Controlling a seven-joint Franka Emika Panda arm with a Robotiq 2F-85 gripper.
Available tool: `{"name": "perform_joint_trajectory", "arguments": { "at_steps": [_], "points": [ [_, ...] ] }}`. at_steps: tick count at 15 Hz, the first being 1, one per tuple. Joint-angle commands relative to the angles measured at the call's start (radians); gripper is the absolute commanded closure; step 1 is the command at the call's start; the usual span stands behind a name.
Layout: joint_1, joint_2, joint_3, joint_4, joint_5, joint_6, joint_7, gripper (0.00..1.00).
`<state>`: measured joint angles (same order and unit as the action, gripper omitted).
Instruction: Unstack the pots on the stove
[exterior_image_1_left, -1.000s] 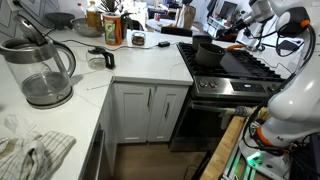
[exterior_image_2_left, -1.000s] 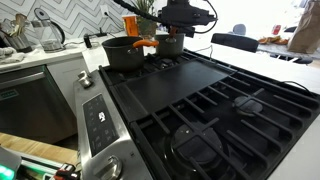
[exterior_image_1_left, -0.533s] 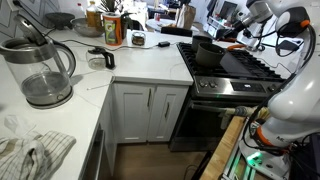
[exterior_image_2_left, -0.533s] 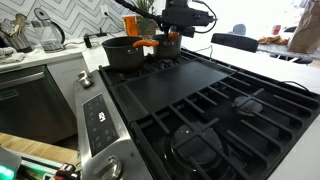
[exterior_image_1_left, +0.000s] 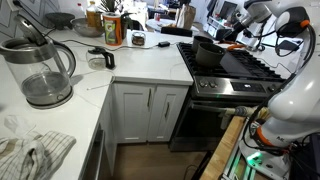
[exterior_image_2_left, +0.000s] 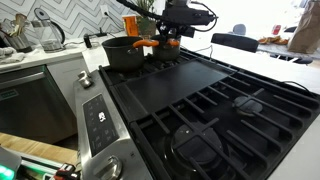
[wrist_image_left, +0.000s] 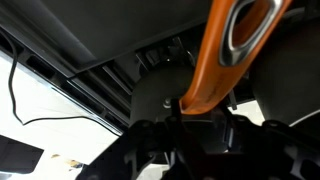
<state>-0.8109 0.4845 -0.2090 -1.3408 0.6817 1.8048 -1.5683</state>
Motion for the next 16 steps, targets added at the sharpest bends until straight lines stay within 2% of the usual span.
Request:
{"name": "perform_joint_trajectory", "arguments": {
  "at_steps": [1, 5, 6, 10, 13, 15, 16],
  "points": [
    [0.016, -0.026, -0.007, -0.019, -0.031, 0.016, -0.01, 0.29],
    [0.046, -0.083, -0.025, -0.047, -0.071, 0.035, 0.044, 0.02],
    [0.058, -0.107, -0.032, -0.064, -0.098, 0.053, 0.06, 0.0],
    [0.133, -0.231, -0.069, -0.176, -0.257, 0.115, 0.268, 0.0],
    [0.206, -0.375, -0.07, -0.329, -0.376, 0.234, 0.445, 0.0],
    [0.236, -0.46, -0.056, -0.415, -0.437, 0.269, 0.57, 0.0],
    [0.274, -0.505, -0.075, -0.451, -0.467, 0.268, 0.632, 0.0]
  ]
}}
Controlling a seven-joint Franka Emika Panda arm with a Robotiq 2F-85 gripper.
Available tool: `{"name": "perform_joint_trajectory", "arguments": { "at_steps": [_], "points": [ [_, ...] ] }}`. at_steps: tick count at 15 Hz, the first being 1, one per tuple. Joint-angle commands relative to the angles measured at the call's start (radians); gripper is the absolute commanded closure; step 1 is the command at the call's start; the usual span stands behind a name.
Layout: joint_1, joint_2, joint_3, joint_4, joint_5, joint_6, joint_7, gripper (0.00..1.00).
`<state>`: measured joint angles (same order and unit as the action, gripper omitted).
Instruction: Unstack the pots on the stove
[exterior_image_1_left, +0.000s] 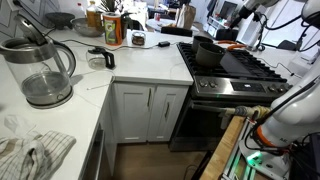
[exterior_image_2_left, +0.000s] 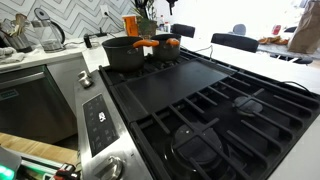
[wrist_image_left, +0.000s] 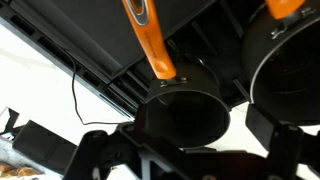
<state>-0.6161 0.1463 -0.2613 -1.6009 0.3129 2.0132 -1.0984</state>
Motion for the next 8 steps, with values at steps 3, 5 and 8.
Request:
{"name": "perform_joint_trajectory", "arguments": {
  "at_steps": [3, 5, 8],
  "points": [
    [0.149, -0.295, -0.024, -0.321, -0.21, 0.072, 0.308, 0.0],
    [0.184, -0.385, -0.021, -0.401, -0.277, 0.074, 0.375, 0.0],
    [0.228, -0.481, -0.025, -0.471, -0.369, 0.002, 0.373, 0.0]
  ]
}}
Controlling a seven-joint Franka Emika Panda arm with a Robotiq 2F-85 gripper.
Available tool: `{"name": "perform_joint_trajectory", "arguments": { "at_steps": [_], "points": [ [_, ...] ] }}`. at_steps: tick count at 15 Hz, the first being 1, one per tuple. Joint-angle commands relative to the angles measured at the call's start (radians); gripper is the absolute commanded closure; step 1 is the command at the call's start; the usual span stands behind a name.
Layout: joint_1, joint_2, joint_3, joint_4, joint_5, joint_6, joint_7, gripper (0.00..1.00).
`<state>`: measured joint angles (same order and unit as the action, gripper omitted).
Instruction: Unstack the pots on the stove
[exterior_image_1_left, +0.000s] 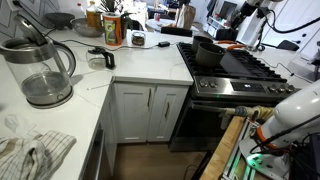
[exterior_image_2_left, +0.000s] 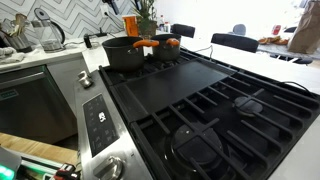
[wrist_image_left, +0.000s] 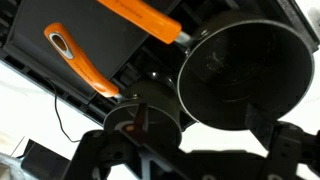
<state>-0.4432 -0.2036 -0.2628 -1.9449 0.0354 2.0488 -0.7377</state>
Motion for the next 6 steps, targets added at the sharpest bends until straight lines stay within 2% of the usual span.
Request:
{"name": "perform_joint_trajectory", "arguments": {
  "at_steps": [1, 6],
  "points": [
    [0.071, -0.038, -0.051, -0.029, -0.045, -0.014, 0.015, 0.0],
    [0.091, -0.117, -0.052, -0.101, -0.083, -0.028, 0.019, 0.0]
  ]
}}
